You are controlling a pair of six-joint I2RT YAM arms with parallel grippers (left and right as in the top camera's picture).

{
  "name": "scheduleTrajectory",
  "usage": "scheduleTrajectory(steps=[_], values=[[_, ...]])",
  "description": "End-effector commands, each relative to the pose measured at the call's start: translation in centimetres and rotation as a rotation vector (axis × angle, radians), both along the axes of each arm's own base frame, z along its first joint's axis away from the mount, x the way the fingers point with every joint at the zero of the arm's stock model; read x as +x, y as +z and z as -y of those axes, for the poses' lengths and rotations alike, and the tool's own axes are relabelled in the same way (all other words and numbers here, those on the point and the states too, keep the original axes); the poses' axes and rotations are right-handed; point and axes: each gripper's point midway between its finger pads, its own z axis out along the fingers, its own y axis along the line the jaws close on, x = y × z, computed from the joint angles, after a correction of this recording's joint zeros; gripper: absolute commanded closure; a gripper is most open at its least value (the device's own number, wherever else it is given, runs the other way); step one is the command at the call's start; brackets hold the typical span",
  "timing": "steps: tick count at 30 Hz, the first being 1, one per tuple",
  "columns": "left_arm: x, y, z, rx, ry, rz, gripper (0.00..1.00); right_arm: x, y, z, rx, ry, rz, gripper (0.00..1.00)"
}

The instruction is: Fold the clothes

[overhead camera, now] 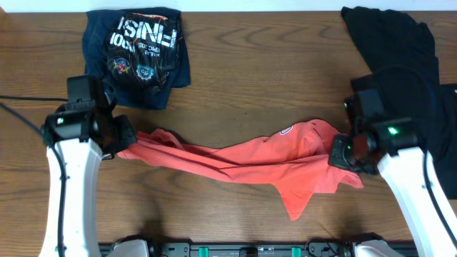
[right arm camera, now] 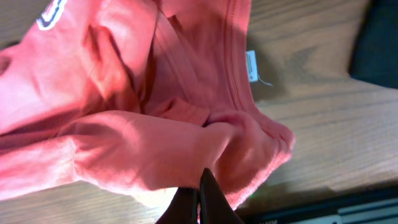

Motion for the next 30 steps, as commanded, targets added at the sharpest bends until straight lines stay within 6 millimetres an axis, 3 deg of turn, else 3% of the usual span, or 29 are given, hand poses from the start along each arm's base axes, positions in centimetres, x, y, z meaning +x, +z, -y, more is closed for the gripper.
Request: scheduleTrajectory(steps=[1, 9, 16, 18, 21, 25, 30], values=[[0.5, -1.2, -1.0, 0.032, 0.021, -0.056, 0.94, 1.4, -0.9, 0.1, 0.001, 0.026, -0.021, 0.99], [2.8, -5.4, -1.3, 0.020, 0.021, -0.132, 0.94, 4.9, -3.2, 0.6, 0.063, 0.046, 0.006, 0.99], [4.4, -7.6, -1.6, 0.019, 0.036, -0.141, 0.94, 7.1, -5.5, 1.1, 0.158, 0.080, 0.003, 0.99], [4.3, -8.2, -1.6, 0.017, 0.036, -0.160, 0.94, 7.1, -6.1, 0.8, 0.184, 0.101, -0.013, 0.91], [4.0, -8.8, -1.6, 0.013, 0.035, -0.188, 0.94, 7.0, -6.0, 0.2, 0.215, 0.130, -0.013, 0.71], [4.0, -9.1, -1.6, 0.011, 0.034, -0.198, 0.94, 6.9, -4.4, -0.5, 0.254, 0.158, 0.019, 0.47], [4.0, -9.1, -1.6, 0.011, 0.034, -0.198, 0.94, 4.8, -2.2, -2.3, 0.261, 0.217, 0.022, 0.47]])
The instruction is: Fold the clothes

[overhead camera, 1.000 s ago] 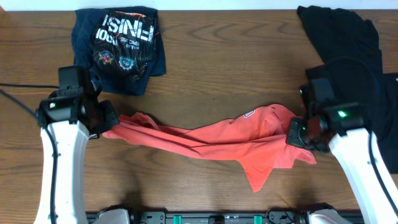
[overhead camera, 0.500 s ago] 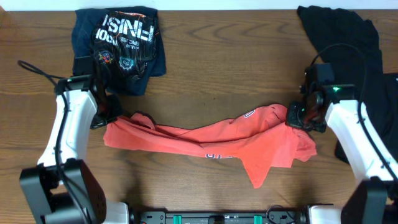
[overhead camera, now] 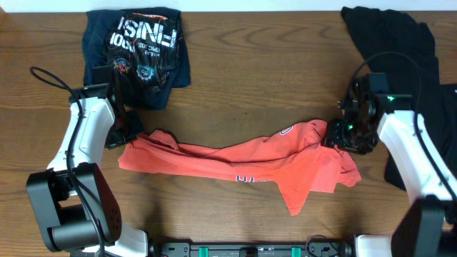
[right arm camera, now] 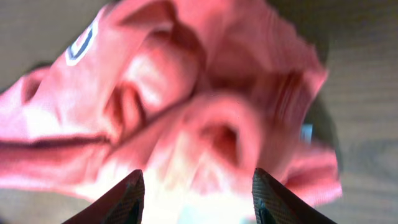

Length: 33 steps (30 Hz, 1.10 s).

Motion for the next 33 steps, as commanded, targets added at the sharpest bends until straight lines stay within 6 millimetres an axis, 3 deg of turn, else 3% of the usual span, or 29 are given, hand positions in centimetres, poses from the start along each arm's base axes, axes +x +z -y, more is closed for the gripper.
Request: scheduleTrajectory(steps=[1, 6, 14, 19, 25, 33], values=[[0.2, 0.2, -0.4, 0.011, 0.015, 0.003, 0.94, -0.7, 2.7, -2.4, 0.035, 0.089, 0.060, 0.48], [0.2, 0.2, -0.4, 0.010, 0.015, 0.002, 0.94, -3.8, 2.0, -4.8, -0.021, 0.077, -0.011, 0.56], [-1.2, 0.3, -0.1, 0.002, 0.015, -0.053, 0.94, -9.2, -2.3, -7.4, -0.074, 0.047, -0.142, 0.68], [-2.7, 1.2, 0.1, -0.004, 0.015, -0.090, 0.94, -10.7, -2.9, -8.4, -0.095, 0.079, -0.165, 0.73], [-3.8, 3.7, 0.3, 0.002, 0.030, -0.049, 0.94, -11.6, -3.1, -8.6, -0.126, 0.083, -0.177, 0.68], [-5.7, 8.4, 0.6, 0.019, 0.057, 0.080, 0.94, -12.3, -3.2, -7.6, -0.191, 0.014, -0.194, 0.49]])
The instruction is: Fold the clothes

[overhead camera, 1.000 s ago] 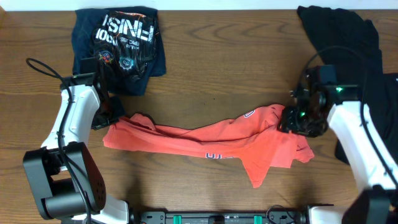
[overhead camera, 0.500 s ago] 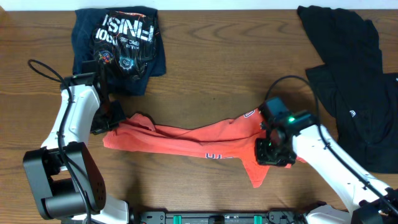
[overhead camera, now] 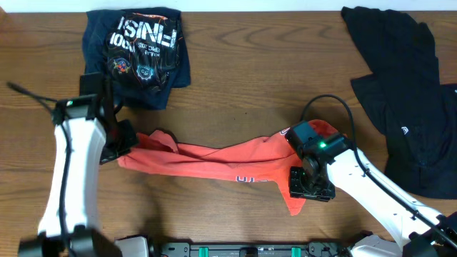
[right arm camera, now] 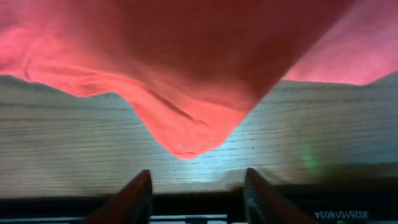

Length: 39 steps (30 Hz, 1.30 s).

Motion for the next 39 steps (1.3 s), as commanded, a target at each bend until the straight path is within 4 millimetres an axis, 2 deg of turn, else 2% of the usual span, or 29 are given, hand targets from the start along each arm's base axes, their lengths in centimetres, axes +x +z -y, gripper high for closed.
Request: scheduleTrajectory(steps=[1, 3, 6, 9, 13, 17, 19, 22, 23, 25, 27, 31, 35, 38, 39], values=[[-0.5, 2.1, -0.2, 0.017, 0.029, 0.063, 0.94, -0.1, 0.1, 0.2, -0.042, -0.029, 0.034, 0.44], [-1.0, 2.6, -0.1, 0.018, 0.029, 0.070, 0.94, -0.3, 0.0, 0.5, -0.070, -0.041, 0.050, 0.36], [-1.6, 2.8, 0.0, 0.016, 0.029, 0.061, 0.94, -1.0, -0.7, 0.6, -0.088, -0.041, 0.067, 0.28], [-1.8, 2.6, 0.0, 0.015, 0.029, 0.050, 0.94, -1.5, -1.9, 0.5, -0.079, -0.048, 0.081, 0.28], [-1.9, 2.6, 0.0, 0.014, 0.029, 0.047, 0.94, -1.4, -3.4, 0.0, -0.051, -0.050, 0.109, 0.32], [-1.9, 2.6, 0.0, 0.014, 0.029, 0.046, 0.94, -0.9, -4.3, -1.1, 0.018, -0.054, 0.132, 0.42], [-1.9, 2.6, 0.0, 0.014, 0.029, 0.047, 0.94, -0.8, -4.5, -1.5, 0.039, -0.056, 0.138, 0.51], [-1.9, 2.6, 0.0, 0.014, 0.029, 0.047, 0.94, -0.5, -4.4, -1.8, 0.051, -0.057, 0.152, 0.83], [-1.9, 2.6, 0.0, 0.014, 0.029, 0.047, 0.94, -0.4, -4.4, -1.8, 0.051, -0.061, 0.153, 0.96], [-1.9, 2.6, 0.0, 0.014, 0.029, 0.046, 0.94, -0.4, -4.2, -1.8, 0.054, -0.069, 0.155, 0.99], [-1.9, 2.6, 0.0, 0.014, 0.029, 0.046, 0.94, -0.4, -3.4, -1.9, 0.063, -0.073, 0.161, 0.99], [-2.0, 2.6, 0.1, 0.014, 0.028, 0.044, 0.94, 0.6, 0.6, -2.0, 0.087, -0.043, 0.236, 0.99], [-2.0, 2.6, 0.1, 0.014, 0.029, 0.043, 0.94, 2.9, 6.4, -2.1, 0.131, -0.006, 0.390, 0.99], [-2.0, 2.6, 0.1, 0.013, 0.033, 0.043, 0.94, 4.6, 8.9, -2.2, 0.166, 0.014, 0.467, 0.99], [-2.0, 2.6, 0.1, 0.012, 0.042, 0.043, 0.94, 5.0, 9.1, -2.1, 0.166, 0.020, 0.477, 0.99]])
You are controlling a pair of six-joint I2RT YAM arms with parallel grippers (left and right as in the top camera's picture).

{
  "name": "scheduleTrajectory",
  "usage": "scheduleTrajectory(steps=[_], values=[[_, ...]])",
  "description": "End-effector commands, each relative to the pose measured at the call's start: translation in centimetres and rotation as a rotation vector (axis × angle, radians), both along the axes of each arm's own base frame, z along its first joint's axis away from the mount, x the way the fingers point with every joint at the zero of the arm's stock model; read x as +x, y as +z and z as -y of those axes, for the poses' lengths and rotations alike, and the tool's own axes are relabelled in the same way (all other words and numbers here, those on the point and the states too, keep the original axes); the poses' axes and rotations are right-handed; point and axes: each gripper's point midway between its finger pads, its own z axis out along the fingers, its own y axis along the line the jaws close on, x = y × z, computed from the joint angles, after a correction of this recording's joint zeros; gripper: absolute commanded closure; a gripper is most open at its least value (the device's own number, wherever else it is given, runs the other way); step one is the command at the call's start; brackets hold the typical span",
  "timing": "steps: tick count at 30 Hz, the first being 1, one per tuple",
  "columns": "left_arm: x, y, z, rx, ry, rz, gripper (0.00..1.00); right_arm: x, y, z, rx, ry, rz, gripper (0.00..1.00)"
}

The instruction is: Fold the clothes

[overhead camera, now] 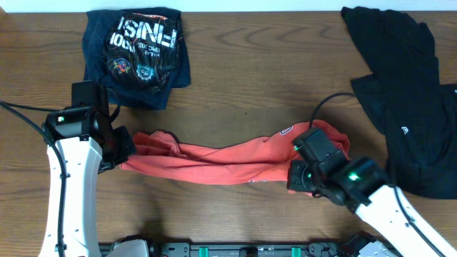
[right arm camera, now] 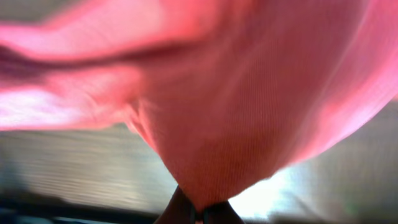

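A red shirt (overhead camera: 214, 157) lies stretched as a long bunched strip across the middle of the wooden table (overhead camera: 257, 86). My left gripper (overhead camera: 120, 151) sits at its left end, where the cloth runs in under the fingers. At the right end, on the near side, my right gripper (overhead camera: 298, 178) is shut on a fold of the shirt's lower edge. In the right wrist view red cloth (right arm camera: 236, 93) fills the frame, pinched between the dark fingertips (right arm camera: 214, 213) at the bottom; this gripper (right arm camera: 198, 214) shows no gap.
A folded navy shirt with a white and red print (overhead camera: 139, 53) lies at the back left. A loose black garment (overhead camera: 403, 93) covers the back right corner and right edge. Cables trail from both arms.
My right gripper was open over the hanging red flap near the front edge. It is now shut on that flap, which no longer points toward the front. The left gripper sits slightly nearer.
Both grippers first held the red shirt's two ends. Then the shirt lay flatter and the right gripper was open above its right end. After that the right gripper hovered open over the lower flap. Now it is shut on that flap.
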Motion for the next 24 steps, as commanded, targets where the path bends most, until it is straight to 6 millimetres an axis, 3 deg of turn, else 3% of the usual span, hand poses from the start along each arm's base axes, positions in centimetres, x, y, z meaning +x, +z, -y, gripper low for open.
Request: scheduleTrajectory(steps=[1, 7, 16, 24], values=[[0.0, 0.3, -0.3, 0.007, 0.033, 0.008, 0.94, 1.8, 1.1, 0.8, -0.031, 0.040, 0.068, 0.99], [0.2, 0.3, -0.3, 0.008, 0.040, 0.017, 0.94, 3.9, -1.1, 1.3, -0.086, 0.058, 0.033, 0.99], [1.2, 0.5, -0.6, 0.021, 0.041, 0.054, 0.94, 9.0, -4.1, 1.8, -0.108, 0.013, 0.065, 0.99], [1.1, -0.6, -1.0, 0.042, 0.043, 0.044, 0.94, 9.1, -6.3, 3.6, -0.152, -0.003, -0.014, 0.99]])
